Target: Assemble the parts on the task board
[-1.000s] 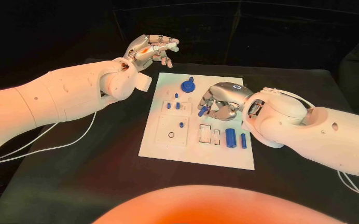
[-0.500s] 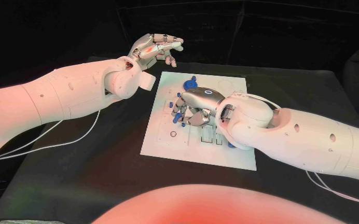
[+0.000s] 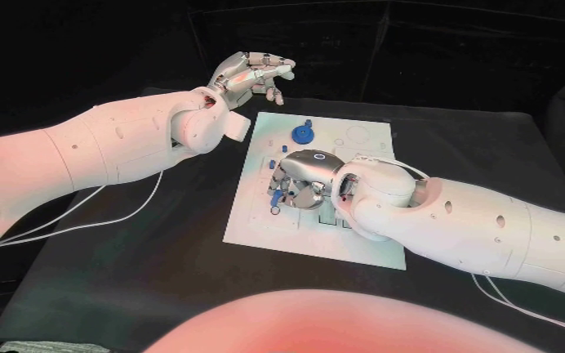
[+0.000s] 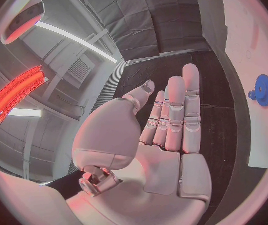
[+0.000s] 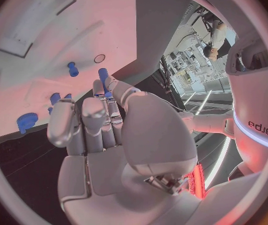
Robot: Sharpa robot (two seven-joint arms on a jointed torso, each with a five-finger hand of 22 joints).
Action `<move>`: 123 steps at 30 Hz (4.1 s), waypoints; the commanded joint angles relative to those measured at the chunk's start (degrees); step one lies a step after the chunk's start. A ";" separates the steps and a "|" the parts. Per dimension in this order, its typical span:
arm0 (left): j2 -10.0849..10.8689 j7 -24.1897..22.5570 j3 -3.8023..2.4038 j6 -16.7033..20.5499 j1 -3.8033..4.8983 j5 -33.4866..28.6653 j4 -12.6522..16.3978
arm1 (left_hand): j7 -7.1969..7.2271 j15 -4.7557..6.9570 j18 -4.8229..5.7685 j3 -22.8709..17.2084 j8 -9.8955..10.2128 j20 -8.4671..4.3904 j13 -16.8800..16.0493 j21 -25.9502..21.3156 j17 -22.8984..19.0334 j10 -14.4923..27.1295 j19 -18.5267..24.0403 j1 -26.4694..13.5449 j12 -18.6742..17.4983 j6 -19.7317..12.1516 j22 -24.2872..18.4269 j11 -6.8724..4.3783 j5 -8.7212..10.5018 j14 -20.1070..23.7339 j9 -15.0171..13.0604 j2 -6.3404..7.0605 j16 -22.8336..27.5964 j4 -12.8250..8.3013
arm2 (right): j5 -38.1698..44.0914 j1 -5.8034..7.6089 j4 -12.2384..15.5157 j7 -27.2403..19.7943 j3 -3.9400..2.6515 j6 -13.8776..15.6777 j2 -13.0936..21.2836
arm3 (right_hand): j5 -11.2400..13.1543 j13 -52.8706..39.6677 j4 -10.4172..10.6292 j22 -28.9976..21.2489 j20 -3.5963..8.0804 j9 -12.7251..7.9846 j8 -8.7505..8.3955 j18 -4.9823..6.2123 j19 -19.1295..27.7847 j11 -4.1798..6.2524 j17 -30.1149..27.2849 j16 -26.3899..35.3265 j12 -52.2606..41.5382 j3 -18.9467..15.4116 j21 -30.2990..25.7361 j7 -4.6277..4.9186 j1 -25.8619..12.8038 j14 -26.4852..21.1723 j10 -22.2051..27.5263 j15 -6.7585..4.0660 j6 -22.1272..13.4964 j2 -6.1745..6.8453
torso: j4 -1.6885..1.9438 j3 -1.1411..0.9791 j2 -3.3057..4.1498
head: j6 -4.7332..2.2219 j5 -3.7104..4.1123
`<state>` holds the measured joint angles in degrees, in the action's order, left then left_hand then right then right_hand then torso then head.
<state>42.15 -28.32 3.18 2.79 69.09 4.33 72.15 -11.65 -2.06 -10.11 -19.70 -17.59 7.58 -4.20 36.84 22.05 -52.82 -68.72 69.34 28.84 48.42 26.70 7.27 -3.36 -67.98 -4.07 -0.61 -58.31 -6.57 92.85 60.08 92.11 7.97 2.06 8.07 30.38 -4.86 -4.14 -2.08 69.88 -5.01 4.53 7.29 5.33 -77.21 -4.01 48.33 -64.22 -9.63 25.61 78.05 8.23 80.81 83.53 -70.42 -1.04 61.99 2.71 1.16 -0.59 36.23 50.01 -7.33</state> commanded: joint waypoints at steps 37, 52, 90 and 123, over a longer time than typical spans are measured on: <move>-0.07 -0.18 -0.05 -0.81 0.12 -0.29 -0.03 | -0.06 0.02 -0.38 -0.09 -0.31 0.03 0.06 -0.36 -0.06 0.39 -0.48 0.32 0.29 -0.53 -0.07 -0.06 0.05 0.26 0.02 0.00 -0.37 -0.36 | 5.36 -0.90 -1.58 0.36 0.22 -4.37 -1.59 | -0.48 0.09 -0.04 -0.05 -0.46 -0.03 0.04 -0.71 0.21 -0.06 -0.12 0.12 0.43 0.32 0.13 0.27 -0.69 0.09 0.34 0.34 0.01 0.11 | -0.05 0.03 -0.01 | -0.01 -0.40; -0.04 -0.14 -0.05 -0.86 0.12 -0.29 0.02 | -0.07 0.02 -0.37 -0.10 -0.45 0.03 0.11 -0.42 -0.14 0.49 -0.50 0.52 0.39 -0.64 -0.13 -0.05 0.05 0.31 0.03 -0.13 -0.39 -0.46 | 8.81 -1.41 -2.12 1.09 0.26 -4.11 -2.55 | -0.56 0.16 -0.12 -0.47 -0.53 -0.12 -0.24 -0.60 0.54 -0.15 -0.14 0.13 0.77 0.27 -0.13 0.37 -1.07 0.09 0.43 0.40 -0.25 0.47 | 0.00 0.02 -0.02 | -0.01 -0.13; 0.40 -0.05 -0.05 -1.48 0.13 -0.29 0.04 | -0.11 0.00 -0.36 0.02 -0.53 0.03 0.14 -0.46 -0.20 0.58 -0.50 0.53 0.45 -0.75 -0.17 -0.02 0.07 0.35 0.04 -0.05 -0.41 -0.50 | 6.50 -2.07 3.05 -1.80 0.30 11.21 3.44 | -2.48 0.29 3.32 -12.63 -2.79 -0.65 -3.62 1.81 7.69 -3.04 -0.40 -0.51 1.90 -14.10 -9.05 2.40 -6.16 -0.56 14.86 2.81 -10.61 4.45 | -0.22 0.05 -0.23 | -0.01 0.24; 1.33 -0.14 0.07 -1.87 0.00 -0.29 0.72 | -0.12 -0.02 -0.36 0.06 -0.60 0.04 0.16 -0.49 -0.25 0.63 -0.50 0.56 0.50 -0.81 -0.21 0.00 0.06 0.38 0.05 -0.06 -0.42 -0.54 | -7.60 -1.26 13.71 20.41 -0.96 3.64 28.76 | -7.43 -54.59 18.65 11.25 1.81 3.45 10.18 -3.16 -6.80 3.26 -0.19 0.34 -53.89 -34.83 6.93 -2.85 -11.35 0.54 -7.82 -2.22 -4.47 0.05 | -1.44 0.14 -0.35 | -1.49 5.12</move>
<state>43.41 -28.13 3.29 1.75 69.00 4.32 72.75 -11.65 -2.06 -10.10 -19.70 -17.81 7.58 -4.12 36.62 21.85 -52.40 -68.72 69.34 29.08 48.01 26.54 7.27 -3.36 -67.98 -4.06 -0.61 -58.53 -6.88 83.03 58.89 105.72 23.93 1.10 13.97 59.12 -12.53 -58.66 16.61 74.95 -3.36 7.94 17.28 2.62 -83.57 -0.71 48.09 -64.02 -63.39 -8.83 84.76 5.53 69.74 84.14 -78.22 -2.90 57.70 2.91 -0.34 -0.49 35.88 48.44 -2.22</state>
